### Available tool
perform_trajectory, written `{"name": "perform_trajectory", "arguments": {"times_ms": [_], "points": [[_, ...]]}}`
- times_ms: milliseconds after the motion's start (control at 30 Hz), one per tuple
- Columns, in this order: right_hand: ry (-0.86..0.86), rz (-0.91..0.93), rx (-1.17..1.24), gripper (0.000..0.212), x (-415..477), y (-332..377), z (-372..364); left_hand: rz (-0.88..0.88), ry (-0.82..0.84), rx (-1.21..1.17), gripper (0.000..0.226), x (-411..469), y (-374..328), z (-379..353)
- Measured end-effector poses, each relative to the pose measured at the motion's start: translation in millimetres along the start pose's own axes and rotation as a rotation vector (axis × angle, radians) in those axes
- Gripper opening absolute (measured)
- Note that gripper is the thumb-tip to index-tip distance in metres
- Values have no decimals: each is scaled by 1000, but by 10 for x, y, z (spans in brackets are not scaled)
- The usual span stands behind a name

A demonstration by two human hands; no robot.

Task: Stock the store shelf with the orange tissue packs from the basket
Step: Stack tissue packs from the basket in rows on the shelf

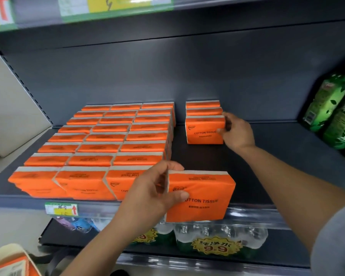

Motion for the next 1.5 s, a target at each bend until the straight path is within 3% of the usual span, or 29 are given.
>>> {"name": "perform_trajectory", "arguments": {"times_ms": [333, 433, 500, 567, 633, 700, 767, 833, 967, 1100, 1200, 1333, 1500], "points": [[-77, 8, -101, 43, 95, 24, 16, -26, 7, -33, 33, 15, -132, -50], [-106, -43, -134, 49, 56, -4, 46, -25, 9, -44, 34, 38, -170, -69], [-181, -42, -98, 51, -49, 38, 145, -34, 10, -47, 34, 71, -197, -75], [-225, 13, 72, 38, -201, 169, 286, -43, 6, -61, 34, 116, -222, -77], [-2, 0, 369, 22, -328, 283, 311, -47, -13, -78, 34, 171, -253, -70], [418, 4, 557, 32, -558, 469, 249, -47, -53, -85, 31, 238, -307, -40], [723, 95, 578, 45, -808, 612, 267, -53, -109, -98, 29, 315, -335, 26], [842, 159, 491, 51, -958, 639, 297, -63, -166, -96, 28, 385, -349, 102], [694, 160, 349, 39, -950, 577, 368, -52, -170, 20, 31, 455, -320, 110], [556, 90, 350, 44, -808, 355, 392, -175, -61, 756, 59, 454, -447, 144], [454, 60, 257, 40, -667, 124, 322, -66, 136, 1127, 74, 441, -297, 116], [370, 18, 209, 36, -519, -75, 176, 73, 273, 1222, 80, 411, -62, 99], [199, 72, 60, 44, -365, -48, 142, 64, 281, 1228, 79, 414, 6, 96]]}}
Point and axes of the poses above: each hand's wrist, its own x-axis towards the middle knuckle, its own z-axis out of the back of the hand, y = z × x, the point moved 8 cm from there along x, towards the middle knuckle, and after that the axes turned 11 degrees about -z, right-handed, at the moved point
